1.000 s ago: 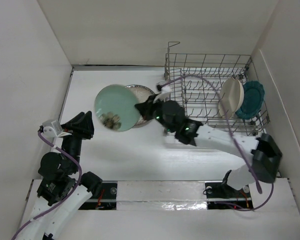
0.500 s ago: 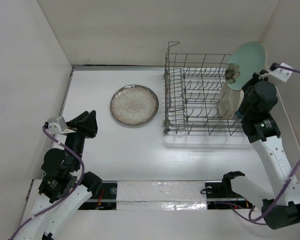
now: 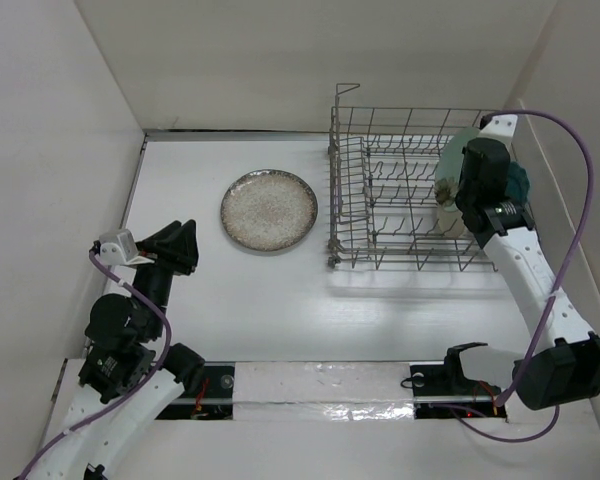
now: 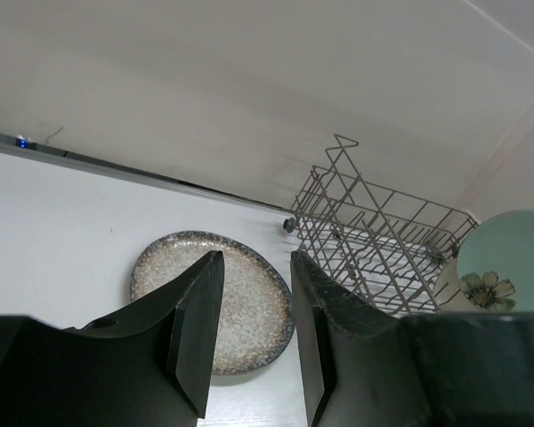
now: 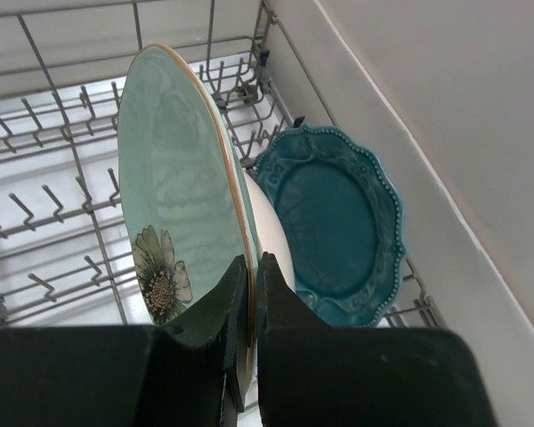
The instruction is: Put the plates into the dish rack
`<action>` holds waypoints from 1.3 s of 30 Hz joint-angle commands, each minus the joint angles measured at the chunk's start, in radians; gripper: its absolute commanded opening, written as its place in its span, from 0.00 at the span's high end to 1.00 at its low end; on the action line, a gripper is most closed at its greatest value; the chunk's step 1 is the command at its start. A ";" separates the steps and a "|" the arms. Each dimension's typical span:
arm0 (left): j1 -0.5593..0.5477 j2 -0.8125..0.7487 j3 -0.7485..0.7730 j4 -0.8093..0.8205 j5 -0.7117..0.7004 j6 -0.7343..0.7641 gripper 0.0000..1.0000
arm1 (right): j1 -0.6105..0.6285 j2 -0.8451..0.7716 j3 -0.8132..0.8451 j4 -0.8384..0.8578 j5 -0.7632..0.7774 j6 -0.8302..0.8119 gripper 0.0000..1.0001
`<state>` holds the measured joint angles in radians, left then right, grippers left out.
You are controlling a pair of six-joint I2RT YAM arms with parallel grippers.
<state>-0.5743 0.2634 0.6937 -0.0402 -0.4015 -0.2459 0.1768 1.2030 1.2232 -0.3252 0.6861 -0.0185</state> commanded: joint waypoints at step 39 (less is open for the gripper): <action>0.001 0.230 0.072 -0.047 -0.002 -0.073 0.57 | 0.135 0.153 -0.087 0.089 -0.019 0.080 0.79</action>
<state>-0.5743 0.4374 0.7105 -0.0803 -0.4103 -0.2916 0.3023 1.3674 1.1278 -0.3264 0.6769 0.0154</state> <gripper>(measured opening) 0.423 0.192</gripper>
